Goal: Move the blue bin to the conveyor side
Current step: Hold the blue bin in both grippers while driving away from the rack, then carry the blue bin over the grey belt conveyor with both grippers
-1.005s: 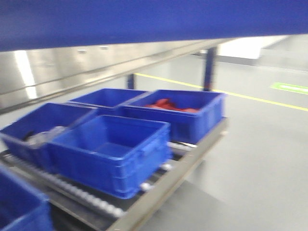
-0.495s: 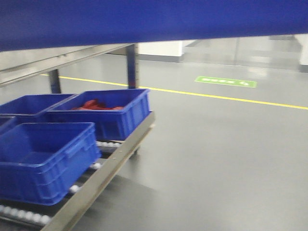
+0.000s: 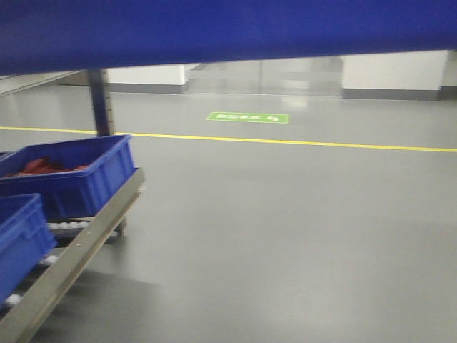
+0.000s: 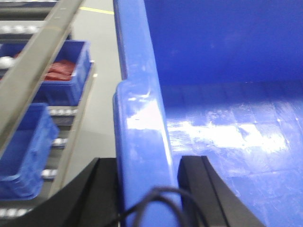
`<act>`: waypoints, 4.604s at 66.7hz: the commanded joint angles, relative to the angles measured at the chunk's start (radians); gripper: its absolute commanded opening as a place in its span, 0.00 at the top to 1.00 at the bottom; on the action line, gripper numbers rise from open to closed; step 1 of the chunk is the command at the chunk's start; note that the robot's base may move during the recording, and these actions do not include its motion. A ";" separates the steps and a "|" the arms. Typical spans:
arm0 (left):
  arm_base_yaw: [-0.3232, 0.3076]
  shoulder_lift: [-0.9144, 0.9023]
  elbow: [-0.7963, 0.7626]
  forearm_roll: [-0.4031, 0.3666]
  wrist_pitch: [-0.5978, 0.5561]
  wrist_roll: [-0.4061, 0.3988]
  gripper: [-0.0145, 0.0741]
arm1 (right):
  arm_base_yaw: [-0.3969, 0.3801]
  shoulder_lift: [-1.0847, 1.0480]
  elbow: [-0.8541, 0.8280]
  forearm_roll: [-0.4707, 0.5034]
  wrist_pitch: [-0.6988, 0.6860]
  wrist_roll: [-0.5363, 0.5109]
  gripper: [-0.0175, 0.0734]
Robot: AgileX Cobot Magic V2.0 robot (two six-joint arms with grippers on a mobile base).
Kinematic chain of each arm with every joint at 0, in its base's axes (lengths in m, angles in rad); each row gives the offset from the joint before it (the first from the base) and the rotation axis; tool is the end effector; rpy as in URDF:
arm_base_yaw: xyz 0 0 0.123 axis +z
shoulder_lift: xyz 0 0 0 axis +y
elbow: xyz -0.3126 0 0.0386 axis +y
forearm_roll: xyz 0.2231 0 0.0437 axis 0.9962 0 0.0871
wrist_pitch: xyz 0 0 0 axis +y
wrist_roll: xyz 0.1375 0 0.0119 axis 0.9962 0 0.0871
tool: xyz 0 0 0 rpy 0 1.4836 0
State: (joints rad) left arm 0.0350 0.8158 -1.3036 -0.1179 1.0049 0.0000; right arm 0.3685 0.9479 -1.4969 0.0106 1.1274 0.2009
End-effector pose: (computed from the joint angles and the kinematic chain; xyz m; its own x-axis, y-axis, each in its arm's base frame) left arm 0.1159 -0.0097 0.4633 -0.4163 -0.0777 -0.9059 0.0292 0.9947 -0.0987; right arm 0.1284 0.0510 0.4879 -0.5058 0.0234 -0.8623 -0.2706 0.9449 0.1843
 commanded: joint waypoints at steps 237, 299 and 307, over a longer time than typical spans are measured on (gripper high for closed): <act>-0.001 -0.025 -0.012 0.044 -0.111 0.018 0.86 | -0.007 -0.011 -0.016 -0.092 -0.125 -0.026 0.89; -0.001 -0.025 -0.012 0.044 -0.111 0.018 0.86 | -0.007 -0.011 -0.016 -0.092 -0.127 -0.026 0.89; -0.001 -0.025 -0.012 0.044 -0.111 0.018 0.86 | -0.007 -0.011 -0.016 -0.092 -0.127 -0.026 0.89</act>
State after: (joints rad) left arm 0.0350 0.8120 -1.3036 -0.1133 1.0030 0.0000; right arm 0.3685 0.9544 -1.4969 0.0000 1.1150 0.1990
